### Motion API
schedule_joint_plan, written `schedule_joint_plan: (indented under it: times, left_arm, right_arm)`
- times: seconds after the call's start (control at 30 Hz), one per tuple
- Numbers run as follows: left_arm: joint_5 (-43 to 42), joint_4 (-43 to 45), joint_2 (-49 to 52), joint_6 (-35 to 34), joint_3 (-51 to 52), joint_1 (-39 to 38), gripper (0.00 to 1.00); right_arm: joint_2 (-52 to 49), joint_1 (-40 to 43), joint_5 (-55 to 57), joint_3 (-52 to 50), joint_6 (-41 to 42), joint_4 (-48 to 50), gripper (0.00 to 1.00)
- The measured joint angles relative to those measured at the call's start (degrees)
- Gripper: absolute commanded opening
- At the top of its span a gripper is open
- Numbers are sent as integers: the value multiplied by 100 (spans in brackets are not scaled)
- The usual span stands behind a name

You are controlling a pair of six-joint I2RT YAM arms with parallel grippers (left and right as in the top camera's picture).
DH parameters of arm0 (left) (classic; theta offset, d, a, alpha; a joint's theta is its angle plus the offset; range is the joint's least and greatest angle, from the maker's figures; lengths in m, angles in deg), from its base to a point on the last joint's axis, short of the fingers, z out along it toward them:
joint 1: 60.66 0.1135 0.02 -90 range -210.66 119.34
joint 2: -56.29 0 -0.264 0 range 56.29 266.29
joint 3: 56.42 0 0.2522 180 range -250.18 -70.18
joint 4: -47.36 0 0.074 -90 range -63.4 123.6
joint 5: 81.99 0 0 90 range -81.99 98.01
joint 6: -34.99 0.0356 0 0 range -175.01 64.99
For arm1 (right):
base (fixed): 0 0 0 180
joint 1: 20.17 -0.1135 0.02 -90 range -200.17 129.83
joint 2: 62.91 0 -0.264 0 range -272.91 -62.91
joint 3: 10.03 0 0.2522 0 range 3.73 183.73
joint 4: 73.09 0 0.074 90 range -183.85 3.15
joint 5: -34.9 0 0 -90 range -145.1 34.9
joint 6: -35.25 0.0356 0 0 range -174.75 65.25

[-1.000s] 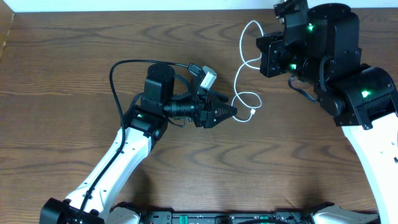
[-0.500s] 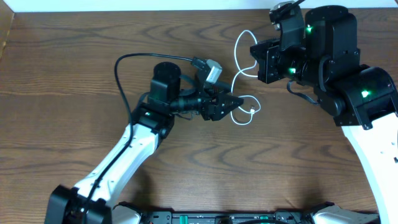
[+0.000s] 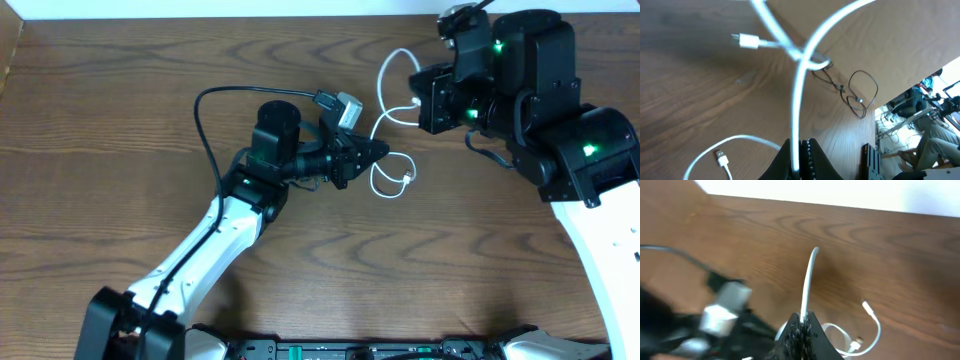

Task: Untangle cables

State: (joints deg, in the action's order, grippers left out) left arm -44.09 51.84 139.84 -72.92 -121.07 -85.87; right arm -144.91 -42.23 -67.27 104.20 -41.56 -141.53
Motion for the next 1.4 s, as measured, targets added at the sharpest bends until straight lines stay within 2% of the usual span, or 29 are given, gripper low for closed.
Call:
schedule_joint_plan:
  times: [0.1, 0.13, 0.37, 0.87, 1.1, 1.4]
  left_arm:
    - [15, -79, -291, -13, 0, 33, 8]
    - [15, -125, -365, -13, 0, 55, 8]
    - [15, -483, -723, -24, 0, 291, 8]
    - [63, -588, -758, -28, 0, 463, 8]
    - [37, -592, -1047, -160, 0, 901, 8]
    - [-636, -557, -1812, -540, 0, 1049, 8]
  right_arm:
    - [0, 31, 514, 0, -9, -162, 61]
    - [0, 31, 682, 0, -11, -219, 99]
    - [0, 39, 1244, 0, -83, -590, 99]
    - [0, 39, 1237, -44, -273, -1519, 99]
    - [2, 39, 1014, -612, -1099, -968, 99]
    - [-2, 39, -389, -1762, -2194, 581, 99]
